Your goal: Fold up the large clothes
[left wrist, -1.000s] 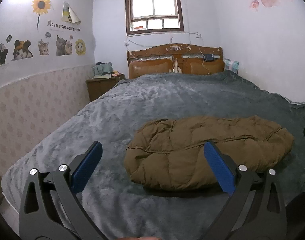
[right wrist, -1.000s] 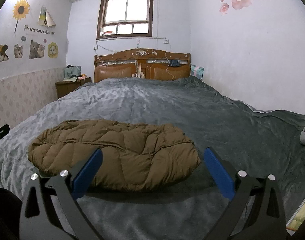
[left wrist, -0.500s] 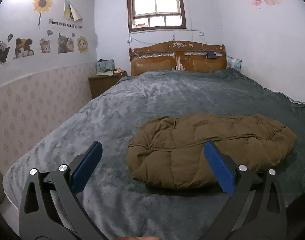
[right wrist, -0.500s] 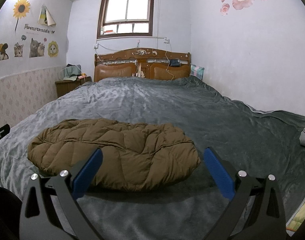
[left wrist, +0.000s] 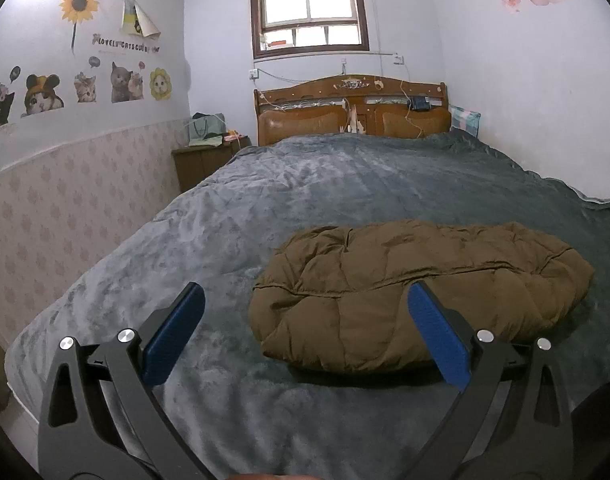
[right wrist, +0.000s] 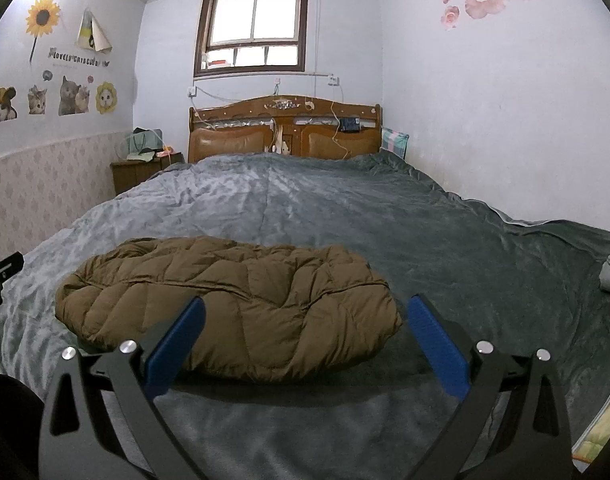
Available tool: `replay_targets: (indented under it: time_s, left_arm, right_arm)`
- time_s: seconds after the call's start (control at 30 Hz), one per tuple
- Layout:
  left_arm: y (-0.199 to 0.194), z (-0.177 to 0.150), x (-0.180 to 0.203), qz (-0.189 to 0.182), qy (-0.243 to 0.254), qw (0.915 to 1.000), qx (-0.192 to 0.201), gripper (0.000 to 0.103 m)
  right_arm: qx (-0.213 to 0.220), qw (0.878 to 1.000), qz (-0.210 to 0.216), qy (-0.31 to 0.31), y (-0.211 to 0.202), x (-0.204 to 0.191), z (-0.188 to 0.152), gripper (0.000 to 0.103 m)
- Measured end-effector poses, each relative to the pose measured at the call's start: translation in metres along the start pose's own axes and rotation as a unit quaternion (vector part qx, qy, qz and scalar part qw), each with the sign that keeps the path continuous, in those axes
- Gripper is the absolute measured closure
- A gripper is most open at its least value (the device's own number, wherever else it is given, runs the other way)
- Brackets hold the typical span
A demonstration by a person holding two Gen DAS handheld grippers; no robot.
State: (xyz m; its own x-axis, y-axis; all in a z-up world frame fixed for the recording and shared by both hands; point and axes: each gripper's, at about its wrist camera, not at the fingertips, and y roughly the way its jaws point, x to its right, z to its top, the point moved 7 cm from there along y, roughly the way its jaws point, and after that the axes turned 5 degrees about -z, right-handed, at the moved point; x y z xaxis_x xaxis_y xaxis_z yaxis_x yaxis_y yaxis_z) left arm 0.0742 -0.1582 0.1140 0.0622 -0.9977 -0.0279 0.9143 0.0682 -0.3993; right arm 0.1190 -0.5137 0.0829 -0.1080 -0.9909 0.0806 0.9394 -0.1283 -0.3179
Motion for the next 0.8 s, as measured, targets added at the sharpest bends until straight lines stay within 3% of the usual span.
replay_targets:
  time_s: [0.8]
  left_arm:
    - [-0.0003, -0.0023, 0.0023, -0.001, 0.0, 1.0, -0.001, 0.003]
  right_arm:
    - [-0.001, 1.0, 0.0, -0.001, 0.0003, 0.0002, -0.0007, 0.002]
